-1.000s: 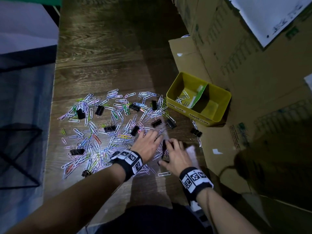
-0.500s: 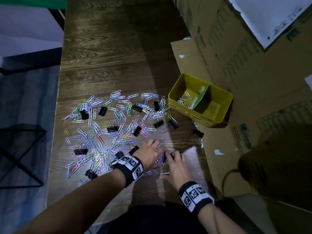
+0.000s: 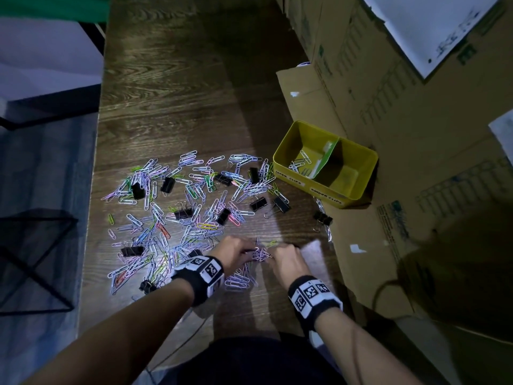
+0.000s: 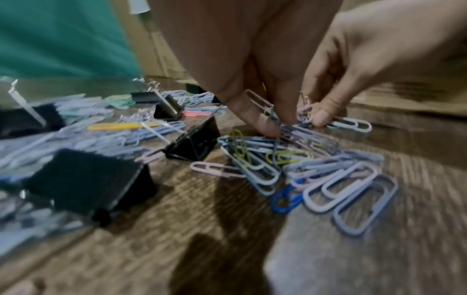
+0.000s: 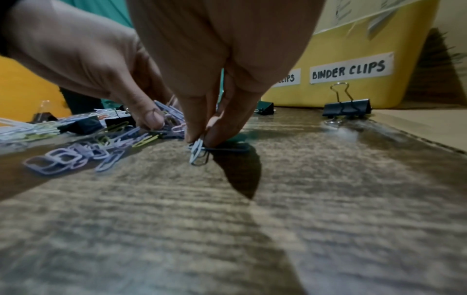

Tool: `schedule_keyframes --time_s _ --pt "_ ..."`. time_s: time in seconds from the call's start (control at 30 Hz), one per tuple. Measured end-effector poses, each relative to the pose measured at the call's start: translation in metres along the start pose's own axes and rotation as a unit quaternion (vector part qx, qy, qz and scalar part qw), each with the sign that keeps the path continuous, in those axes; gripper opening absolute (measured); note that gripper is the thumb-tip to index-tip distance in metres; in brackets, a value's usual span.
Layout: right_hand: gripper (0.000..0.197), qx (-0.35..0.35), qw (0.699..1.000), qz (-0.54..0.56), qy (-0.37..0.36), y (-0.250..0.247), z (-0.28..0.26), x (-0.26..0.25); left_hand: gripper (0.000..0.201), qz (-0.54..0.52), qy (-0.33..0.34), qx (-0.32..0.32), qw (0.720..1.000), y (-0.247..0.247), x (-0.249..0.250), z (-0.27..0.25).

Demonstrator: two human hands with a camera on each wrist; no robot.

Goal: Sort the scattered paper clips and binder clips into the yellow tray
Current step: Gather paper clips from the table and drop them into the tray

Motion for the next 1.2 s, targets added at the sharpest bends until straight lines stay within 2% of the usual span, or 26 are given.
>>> schedule_keyframes --time_s 0.1,0.2,0.27,0.4,0.47,0.53,0.6,0.77,0.9,0.97,1.07,1.13,1.2 --pt "0.018 -0.015 0.999 0.042 0.029 -0.003 0.000 0.005 0.025 -0.063 -0.116 0.016 0.991 -0.006 -0.011 0.000" --pt "0.024 -0.017 0.991 0.108 0.072 -0.008 0.002 0.013 0.026 -0.142 -0.217 0.024 0.965 -0.012 -0.023 -0.003" --pt "0.029 -0.016 0.987 0.135 0.080 -0.012 0.003 0.016 0.021 -0.214 -0.248 0.024 0.945 -0.017 -0.025 -0.004" --pt "0.024 -0.013 0.974 0.206 0.088 -0.021 0.002 0.025 0.017 -0.366 -0.290 0.018 0.884 -0.038 -0.021 -0.004" --pt "0.027 -0.008 0.962 0.258 0.090 -0.025 0.001 0.030 0.019 -0.393 -0.292 0.007 0.872 -0.051 -0.019 0.001" --pt "0.022 0.008 0.950 0.298 0.097 -0.032 0.000 0.034 0.024 -0.393 -0.279 0.011 0.876 -0.067 -0.018 0.015" --pt "0.014 0.034 0.939 0.326 0.107 -0.040 0.000 0.038 0.026 -0.404 -0.253 0.017 0.879 -0.084 -0.009 0.035" --pt "0.015 0.094 0.894 0.428 0.091 -0.081 -0.002 0.030 0.018 -0.440 -0.171 0.056 0.880 -0.123 0.035 0.102" --pt "0.023 0.181 0.860 0.475 0.044 -0.131 0.003 0.020 0.021 -0.383 -0.155 0.091 0.906 -0.133 0.063 0.154" --pt "0.023 0.234 0.849 0.473 0.019 -0.154 0.009 0.020 0.027 -0.329 -0.160 0.078 0.927 -0.127 0.065 0.173" --pt "0.023 0.283 0.837 0.469 0.004 -0.187 0.020 0.021 0.043 -0.273 -0.174 0.052 0.945 -0.119 0.060 0.183" --pt "0.023 0.296 0.827 0.477 0.013 -0.204 0.032 0.024 0.039 -0.281 -0.173 0.096 0.939 -0.122 0.059 0.179" --pt "0.022 0.310 0.835 0.454 0.032 -0.216 0.047 0.028 0.026 -0.341 -0.168 0.154 0.912 -0.128 0.062 0.165"
Point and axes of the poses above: each hand's wrist, its own z-axis towards the middle knuckle, its own y-axis out of the palm, x = y × z, the point moved 6 cm from there along z, towards the middle knuckle, and after that the axes turned 4 degrees about x, right-handed, at the moved point
